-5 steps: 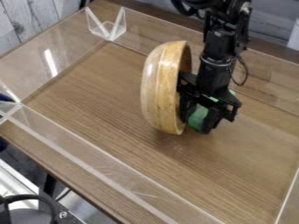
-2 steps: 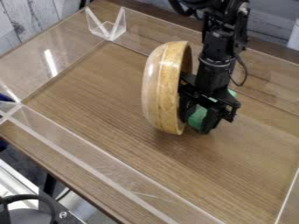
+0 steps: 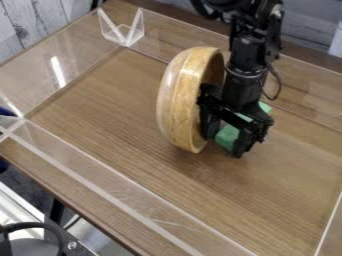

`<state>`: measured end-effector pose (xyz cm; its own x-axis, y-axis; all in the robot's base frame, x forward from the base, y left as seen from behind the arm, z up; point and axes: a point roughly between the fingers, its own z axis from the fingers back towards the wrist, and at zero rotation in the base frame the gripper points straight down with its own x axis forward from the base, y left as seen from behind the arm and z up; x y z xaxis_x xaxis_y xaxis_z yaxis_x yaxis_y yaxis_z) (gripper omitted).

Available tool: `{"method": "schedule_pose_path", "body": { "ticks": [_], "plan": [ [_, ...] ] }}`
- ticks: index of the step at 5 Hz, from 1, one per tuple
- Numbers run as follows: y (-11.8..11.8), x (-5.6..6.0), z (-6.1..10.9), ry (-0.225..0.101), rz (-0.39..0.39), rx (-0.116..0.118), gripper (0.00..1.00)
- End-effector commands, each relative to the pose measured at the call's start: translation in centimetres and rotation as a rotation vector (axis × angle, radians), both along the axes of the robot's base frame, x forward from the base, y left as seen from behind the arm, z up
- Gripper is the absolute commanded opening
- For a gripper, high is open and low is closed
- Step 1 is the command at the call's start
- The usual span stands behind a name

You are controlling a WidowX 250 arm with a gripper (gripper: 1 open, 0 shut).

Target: Put the green block in the brown bowl

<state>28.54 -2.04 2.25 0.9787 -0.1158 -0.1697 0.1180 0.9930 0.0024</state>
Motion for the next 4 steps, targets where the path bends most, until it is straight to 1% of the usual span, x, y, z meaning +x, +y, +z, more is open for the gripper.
{"method": "schedule_pose_path", "body": {
  "ticks": [1,2,3,4],
  "plan": [
    [0.93,0.47,1.32,-0.049,0.022,0.004,1.00],
    [0.92,0.46,1.35,-0.054,0.020,0.002,1.00],
    [0.88,0.57,1.29,-0.064,0.019,-0.003,0.00],
    [0.82,0.47,1.54,-0.068,0.016,-0.006,0.00]
  ]
}}
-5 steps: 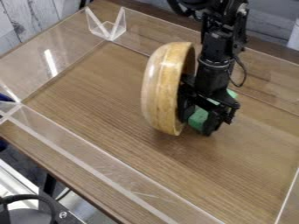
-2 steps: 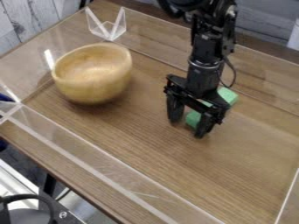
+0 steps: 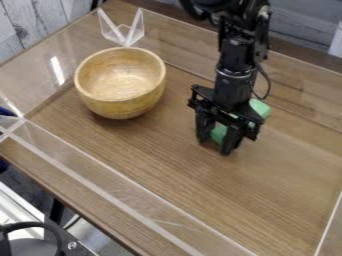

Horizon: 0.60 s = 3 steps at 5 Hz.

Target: Put the green block in the brown bowl

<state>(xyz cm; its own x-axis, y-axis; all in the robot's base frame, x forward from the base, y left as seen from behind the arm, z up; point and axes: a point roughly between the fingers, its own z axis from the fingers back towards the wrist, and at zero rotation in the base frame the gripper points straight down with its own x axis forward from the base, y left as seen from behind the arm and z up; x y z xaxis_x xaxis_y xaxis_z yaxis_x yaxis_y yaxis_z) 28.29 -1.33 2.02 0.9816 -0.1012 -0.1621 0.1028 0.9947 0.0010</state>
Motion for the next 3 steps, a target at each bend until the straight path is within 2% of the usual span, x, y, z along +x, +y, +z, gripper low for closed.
{"method": "schedule_pose_path", "body": {
  "ticks": [1,3],
  "plan": [
    [0.1,0.6,2.2,-0.066,-0.001,-0.005,0.00],
    [0.3,0.4,3.5,-0.083,-0.003,-0.015,0.00]
  ]
}}
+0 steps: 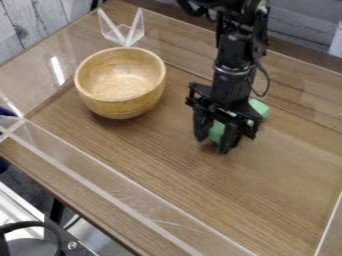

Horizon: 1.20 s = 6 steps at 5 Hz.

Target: Put the green block in the brown bowl

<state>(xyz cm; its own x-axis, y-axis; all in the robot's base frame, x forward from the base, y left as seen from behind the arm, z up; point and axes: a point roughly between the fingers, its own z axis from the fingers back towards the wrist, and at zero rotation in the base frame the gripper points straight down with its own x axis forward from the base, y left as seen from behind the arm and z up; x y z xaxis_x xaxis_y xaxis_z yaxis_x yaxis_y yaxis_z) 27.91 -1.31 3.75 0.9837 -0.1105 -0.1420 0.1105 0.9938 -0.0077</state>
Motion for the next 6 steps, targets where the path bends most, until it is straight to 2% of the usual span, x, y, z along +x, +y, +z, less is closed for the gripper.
{"method": "schedule_pose_path", "body": {
  "ticks": [1,2,3,5,6],
  "plan": [
    [0.8,0.6,3.2,-0.084,0.013,-0.010,0.00],
    [2.8,0.5,5.6,-0.127,0.059,-0.007,0.00],
    [6.8,0.6,7.7,-0.161,0.148,0.007,0.00],
    [14.6,2.0,9.0,-0.184,0.266,0.030,0.00],
    [16.5,2.3,8.9,-0.188,0.298,0.040,0.00]
  ]
}}
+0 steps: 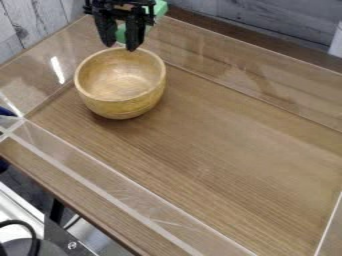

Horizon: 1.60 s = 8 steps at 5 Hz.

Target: Put the green block in the brown bowl

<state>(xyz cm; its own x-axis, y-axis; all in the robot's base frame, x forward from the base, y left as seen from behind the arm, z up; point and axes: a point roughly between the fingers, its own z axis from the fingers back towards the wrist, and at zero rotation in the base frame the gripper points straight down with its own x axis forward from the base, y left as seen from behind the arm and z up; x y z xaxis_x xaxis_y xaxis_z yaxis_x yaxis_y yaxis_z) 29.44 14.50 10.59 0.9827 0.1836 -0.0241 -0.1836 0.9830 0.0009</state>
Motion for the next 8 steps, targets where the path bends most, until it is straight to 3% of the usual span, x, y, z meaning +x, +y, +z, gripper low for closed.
{"method": "schedule_pose_path", "body": {
  "ticks": [1,4,8],
  "plan": [
    [1.4,0.5,0.7,-0.045,0.012,0.047,0.00],
    [2.5,0.1,-2.1,-0.005,0.022,0.053,0.00],
    [2.9,-0.2,-3.5,0.012,0.032,0.041,0.00]
  ]
}}
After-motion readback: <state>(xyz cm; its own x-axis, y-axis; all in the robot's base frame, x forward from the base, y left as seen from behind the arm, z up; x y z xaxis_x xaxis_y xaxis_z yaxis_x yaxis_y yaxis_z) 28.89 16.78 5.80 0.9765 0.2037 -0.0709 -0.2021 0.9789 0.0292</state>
